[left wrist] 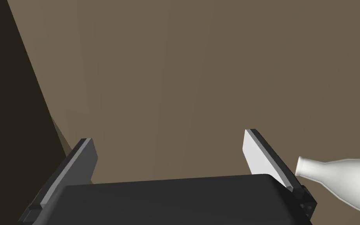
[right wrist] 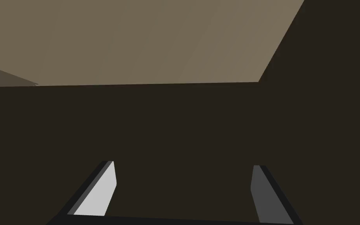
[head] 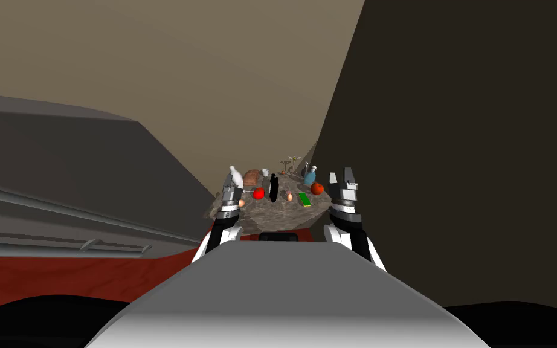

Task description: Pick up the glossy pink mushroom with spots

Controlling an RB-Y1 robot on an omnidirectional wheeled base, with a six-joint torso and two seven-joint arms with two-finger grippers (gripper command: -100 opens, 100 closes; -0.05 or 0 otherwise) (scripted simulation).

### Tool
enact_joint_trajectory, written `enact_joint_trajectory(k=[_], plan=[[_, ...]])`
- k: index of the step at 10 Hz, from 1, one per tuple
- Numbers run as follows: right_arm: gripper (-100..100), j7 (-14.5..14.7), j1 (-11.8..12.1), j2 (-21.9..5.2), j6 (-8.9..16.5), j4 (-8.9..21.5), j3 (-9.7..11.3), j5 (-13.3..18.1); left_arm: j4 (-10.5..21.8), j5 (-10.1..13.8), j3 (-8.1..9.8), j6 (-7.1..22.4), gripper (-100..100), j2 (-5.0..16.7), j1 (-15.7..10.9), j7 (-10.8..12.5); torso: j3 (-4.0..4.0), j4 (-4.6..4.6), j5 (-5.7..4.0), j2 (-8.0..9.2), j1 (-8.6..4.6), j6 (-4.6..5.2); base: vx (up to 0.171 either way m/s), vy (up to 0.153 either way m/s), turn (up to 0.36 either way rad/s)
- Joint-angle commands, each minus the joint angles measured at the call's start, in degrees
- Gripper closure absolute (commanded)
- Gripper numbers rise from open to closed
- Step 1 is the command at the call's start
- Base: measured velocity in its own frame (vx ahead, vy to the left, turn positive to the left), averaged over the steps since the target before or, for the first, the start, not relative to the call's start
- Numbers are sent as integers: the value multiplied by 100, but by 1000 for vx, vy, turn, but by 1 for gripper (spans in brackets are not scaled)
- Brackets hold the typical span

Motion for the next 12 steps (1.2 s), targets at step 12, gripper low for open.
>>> enact_joint_trajectory(k=[12], plan=[[-100,667,-752,-1876,817,666,813,-702,0,0,-1,0,0,-1,-3,0,42,16,2,72,12,-2,-145,18,77]])
